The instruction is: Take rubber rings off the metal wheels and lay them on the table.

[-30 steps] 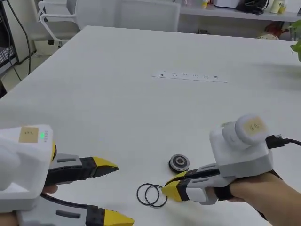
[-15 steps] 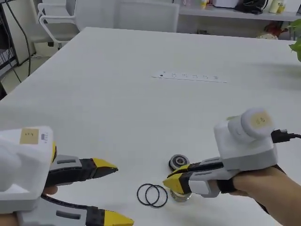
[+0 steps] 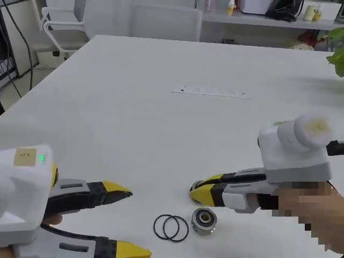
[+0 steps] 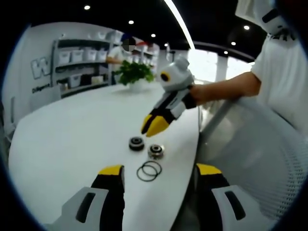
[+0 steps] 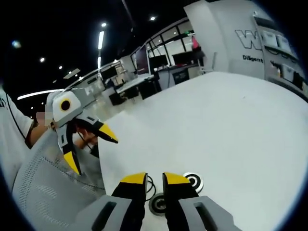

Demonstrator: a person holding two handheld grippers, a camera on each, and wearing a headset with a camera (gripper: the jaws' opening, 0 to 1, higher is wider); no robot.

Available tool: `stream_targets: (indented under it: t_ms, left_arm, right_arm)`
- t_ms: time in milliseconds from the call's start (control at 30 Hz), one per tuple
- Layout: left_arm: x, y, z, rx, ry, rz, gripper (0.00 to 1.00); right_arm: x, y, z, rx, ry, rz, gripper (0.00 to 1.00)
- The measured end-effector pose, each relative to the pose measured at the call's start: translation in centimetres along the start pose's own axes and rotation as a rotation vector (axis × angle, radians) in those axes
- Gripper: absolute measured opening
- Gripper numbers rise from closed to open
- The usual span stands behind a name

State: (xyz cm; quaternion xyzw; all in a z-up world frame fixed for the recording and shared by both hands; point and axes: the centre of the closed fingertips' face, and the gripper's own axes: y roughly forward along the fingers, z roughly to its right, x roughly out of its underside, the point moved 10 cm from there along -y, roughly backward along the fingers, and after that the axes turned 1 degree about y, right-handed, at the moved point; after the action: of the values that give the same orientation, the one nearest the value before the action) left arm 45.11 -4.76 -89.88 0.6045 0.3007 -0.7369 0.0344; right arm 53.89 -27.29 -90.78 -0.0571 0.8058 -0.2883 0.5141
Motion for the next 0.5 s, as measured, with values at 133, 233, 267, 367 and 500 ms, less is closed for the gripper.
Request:
stream_targets:
  t_ms: [133,233,267,367,500]
  left_arm:
    - [-0.5,-0.2,-0.2,-0.017,0.017,0.007,0.61]
    - [-1.0,-0.4,-0.3,-0.006,0.036,0.0,0.62]
    - [-1.3,-0.5,-0.4,-0.003,0.046,-0.005,0.62]
    - [-2.6,-0.7,-1.1,-0.009,0.076,-0.005,0.62]
    - [-4.9,-0.7,-2.4,-0.02,0.123,0.013,0.62]
  right_arm:
    - [-1.4,-0.8,0.5,0.029,-0.028,0.025,0.12]
    - [-2.3,-1.8,1.0,0.051,-0.048,0.046,0.13]
    - [-2.6,-2.1,1.3,0.06,-0.054,0.055,0.13]
    - [-3.1,-2.7,1.9,0.091,-0.042,0.09,0.14]
    - [-2.9,-2.9,2.8,0.124,0.001,0.128,0.14]
